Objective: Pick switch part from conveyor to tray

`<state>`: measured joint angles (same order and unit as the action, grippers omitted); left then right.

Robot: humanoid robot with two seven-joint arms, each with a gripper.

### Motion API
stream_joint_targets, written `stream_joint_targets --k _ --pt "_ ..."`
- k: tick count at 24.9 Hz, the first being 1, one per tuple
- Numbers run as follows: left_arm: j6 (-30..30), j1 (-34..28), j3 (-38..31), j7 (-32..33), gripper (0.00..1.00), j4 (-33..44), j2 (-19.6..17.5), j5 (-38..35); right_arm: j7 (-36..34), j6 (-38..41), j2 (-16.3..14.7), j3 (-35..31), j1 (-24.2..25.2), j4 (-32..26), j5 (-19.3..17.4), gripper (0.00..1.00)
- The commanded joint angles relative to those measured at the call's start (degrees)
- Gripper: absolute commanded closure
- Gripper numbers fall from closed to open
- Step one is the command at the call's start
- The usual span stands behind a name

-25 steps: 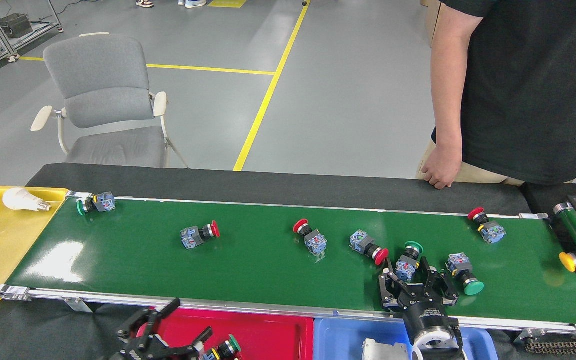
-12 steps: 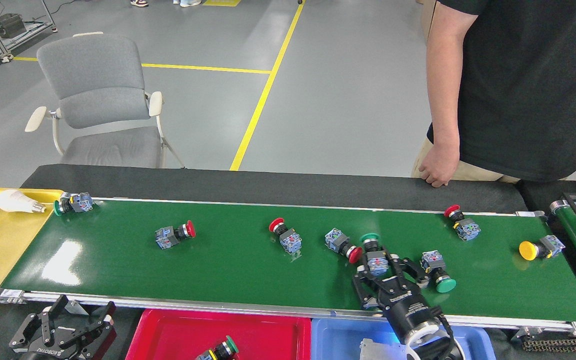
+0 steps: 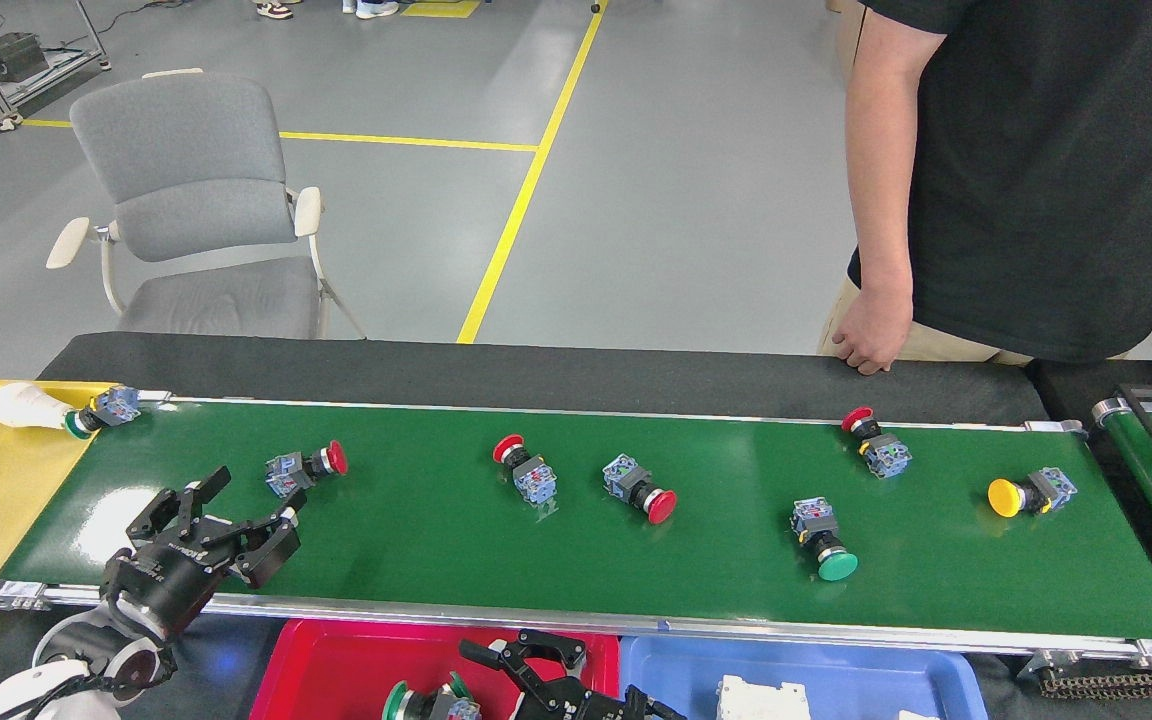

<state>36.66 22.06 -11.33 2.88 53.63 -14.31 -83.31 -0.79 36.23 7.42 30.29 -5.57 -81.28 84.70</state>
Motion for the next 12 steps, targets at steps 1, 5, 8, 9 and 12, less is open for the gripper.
stream_joint_targets --k 1,5,8,9,12 --pt "-1.59 2.2 -0.01 -0.24 0.0 -2.57 -1.16 -0.01 -0.27 -0.64 -0.13 -1.19 -0.76 -2.3 -0.59 0.01" --pt "-6.33 2.46 -0.1 -0.33 0.0 -5.47 -3.62 0.08 -0.27 -11.09 -1.01 -14.11 6.1 -10.83 -0.85 0.01" --pt "-8.44 2.46 -0.27 -1.91 0.0 -6.79 -4.76 -0.01 -0.8 -18.48 -1.09 -23.96 13.48 -15.4 -0.94 0.01" --pt "-10.2 2.55 -0.1 -3.14 0.0 -7.75 -5.11 -0.01 -2.46 -20.67 -1.01 -27.56 16.11 -15.84 -0.94 0.01" --pt "-13.98 3.34 0.17 -5.16 0.01 -10.39 -5.38 -0.1 -6.33 -25.51 -1.18 -33.1 19.63 -15.57 -0.94 0.01"
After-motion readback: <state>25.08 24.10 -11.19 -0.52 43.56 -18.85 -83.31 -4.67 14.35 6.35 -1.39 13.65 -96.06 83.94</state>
